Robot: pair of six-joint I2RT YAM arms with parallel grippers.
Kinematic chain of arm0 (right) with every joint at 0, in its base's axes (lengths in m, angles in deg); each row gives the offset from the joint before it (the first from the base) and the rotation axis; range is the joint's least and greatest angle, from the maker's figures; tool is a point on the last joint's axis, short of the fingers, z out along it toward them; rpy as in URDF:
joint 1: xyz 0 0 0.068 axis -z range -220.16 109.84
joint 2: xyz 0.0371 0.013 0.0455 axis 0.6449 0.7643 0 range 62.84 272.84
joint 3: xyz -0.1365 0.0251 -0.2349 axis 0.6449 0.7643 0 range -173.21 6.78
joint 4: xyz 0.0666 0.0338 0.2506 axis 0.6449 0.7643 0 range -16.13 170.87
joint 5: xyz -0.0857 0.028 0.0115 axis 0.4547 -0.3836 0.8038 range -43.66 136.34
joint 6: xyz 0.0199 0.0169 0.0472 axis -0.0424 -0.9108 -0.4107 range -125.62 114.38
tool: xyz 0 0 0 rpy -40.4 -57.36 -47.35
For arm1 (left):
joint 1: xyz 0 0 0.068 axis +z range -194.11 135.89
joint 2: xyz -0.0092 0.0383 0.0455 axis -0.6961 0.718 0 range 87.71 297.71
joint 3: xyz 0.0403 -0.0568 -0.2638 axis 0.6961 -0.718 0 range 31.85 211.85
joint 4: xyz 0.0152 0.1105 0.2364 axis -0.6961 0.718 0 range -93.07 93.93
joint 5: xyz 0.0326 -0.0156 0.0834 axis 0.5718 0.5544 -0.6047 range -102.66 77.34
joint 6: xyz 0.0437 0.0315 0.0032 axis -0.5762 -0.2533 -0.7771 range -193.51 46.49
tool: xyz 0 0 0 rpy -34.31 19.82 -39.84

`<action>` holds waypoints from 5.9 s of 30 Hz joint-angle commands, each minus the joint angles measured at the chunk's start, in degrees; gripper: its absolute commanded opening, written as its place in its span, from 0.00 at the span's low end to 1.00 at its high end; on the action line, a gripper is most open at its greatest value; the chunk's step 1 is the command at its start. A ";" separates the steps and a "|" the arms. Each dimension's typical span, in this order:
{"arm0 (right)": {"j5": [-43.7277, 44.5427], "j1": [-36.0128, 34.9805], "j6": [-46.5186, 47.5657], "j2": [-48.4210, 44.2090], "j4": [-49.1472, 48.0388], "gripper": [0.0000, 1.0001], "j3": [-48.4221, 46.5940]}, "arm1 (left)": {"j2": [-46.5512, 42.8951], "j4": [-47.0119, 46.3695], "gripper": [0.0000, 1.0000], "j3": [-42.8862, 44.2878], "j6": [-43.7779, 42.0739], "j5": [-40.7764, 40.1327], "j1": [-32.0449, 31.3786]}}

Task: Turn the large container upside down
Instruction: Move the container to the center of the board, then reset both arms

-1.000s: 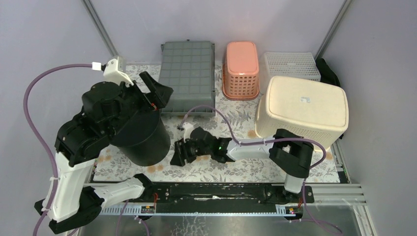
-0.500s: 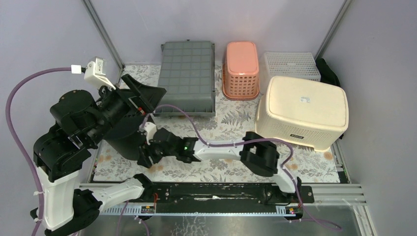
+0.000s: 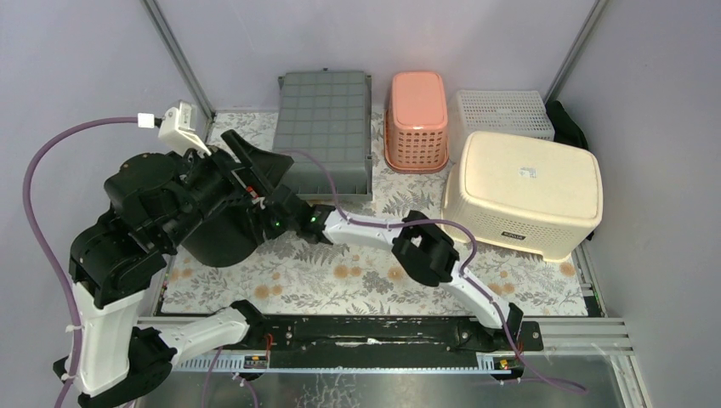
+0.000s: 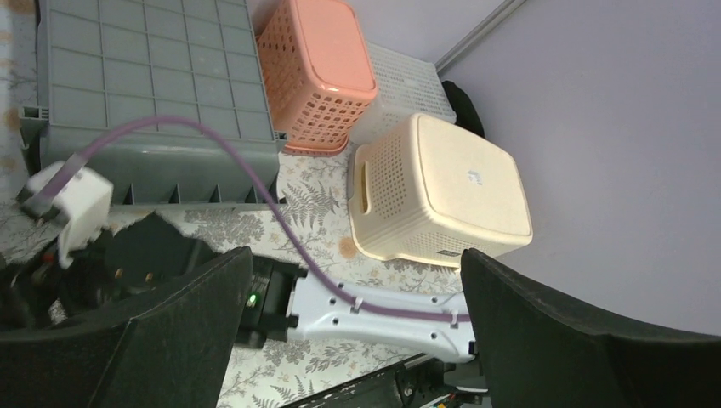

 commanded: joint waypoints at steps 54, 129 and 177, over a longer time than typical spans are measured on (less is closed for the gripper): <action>-34.07 34.06 -3.31 -51.15 5.63 0.72 46.14 | -1.85 -14.42 1.00 -50.53 8.90 -17.52 40.85; 35.22 44.74 -3.76 -75.59 3.47 0.84 81.24 | 10.06 -86.98 1.00 -79.62 -18.88 -1.49 37.86; -20.14 63.78 -5.51 -89.85 21.48 0.99 69.12 | 1.87 -82.16 1.00 -74.75 -11.96 11.60 34.68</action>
